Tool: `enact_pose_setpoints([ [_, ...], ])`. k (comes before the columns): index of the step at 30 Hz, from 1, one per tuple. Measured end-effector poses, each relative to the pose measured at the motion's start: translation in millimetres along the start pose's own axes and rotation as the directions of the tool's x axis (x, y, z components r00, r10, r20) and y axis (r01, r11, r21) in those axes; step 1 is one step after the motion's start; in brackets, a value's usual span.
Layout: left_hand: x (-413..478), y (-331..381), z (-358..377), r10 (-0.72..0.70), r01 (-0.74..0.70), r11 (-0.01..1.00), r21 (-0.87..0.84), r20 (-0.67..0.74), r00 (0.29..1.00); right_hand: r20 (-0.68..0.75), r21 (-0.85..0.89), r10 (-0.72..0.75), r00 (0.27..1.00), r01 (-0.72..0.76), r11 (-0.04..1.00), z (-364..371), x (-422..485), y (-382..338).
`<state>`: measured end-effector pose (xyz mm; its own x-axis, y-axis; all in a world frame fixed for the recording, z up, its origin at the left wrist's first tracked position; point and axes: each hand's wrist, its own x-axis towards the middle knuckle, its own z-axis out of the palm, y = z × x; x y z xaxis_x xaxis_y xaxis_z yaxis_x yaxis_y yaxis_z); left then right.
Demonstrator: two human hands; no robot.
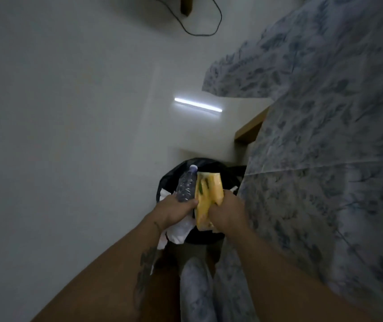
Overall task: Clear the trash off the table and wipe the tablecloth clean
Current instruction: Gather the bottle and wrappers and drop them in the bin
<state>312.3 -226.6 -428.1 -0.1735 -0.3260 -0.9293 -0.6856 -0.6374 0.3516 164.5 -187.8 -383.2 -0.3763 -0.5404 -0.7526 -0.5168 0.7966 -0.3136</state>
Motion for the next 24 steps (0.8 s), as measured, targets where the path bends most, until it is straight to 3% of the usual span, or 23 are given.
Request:
enact_pose_setpoints([
  [6,-2.9,0.3,-9.1,-0.026,0.024,0.993,-0.115,-0.015,1.000,0.006,0.051,0.014,1.000,-0.015,0.999,-13.8,-20.1,-6.2],
  [9,-29.0,7.6,-17.9,0.060,-0.064,0.990,-0.128,-0.037,0.998,0.017,0.074,0.015,1.000,-0.016,0.997,-32.7,-49.3,-12.5],
  [19,-172.4,19.6,-0.1,0.129,-0.142,0.988,-0.068,-0.169,0.977,-0.074,0.117,-0.231,0.970,0.238,0.964,-119.1,-166.8,-27.1],
  [24,-243.9,38.7,18.9,0.297,-0.327,0.943,-0.056,-0.296,0.908,-0.131,0.121,-0.415,0.900,0.430,0.895,-152.8,-252.8,-16.0],
])
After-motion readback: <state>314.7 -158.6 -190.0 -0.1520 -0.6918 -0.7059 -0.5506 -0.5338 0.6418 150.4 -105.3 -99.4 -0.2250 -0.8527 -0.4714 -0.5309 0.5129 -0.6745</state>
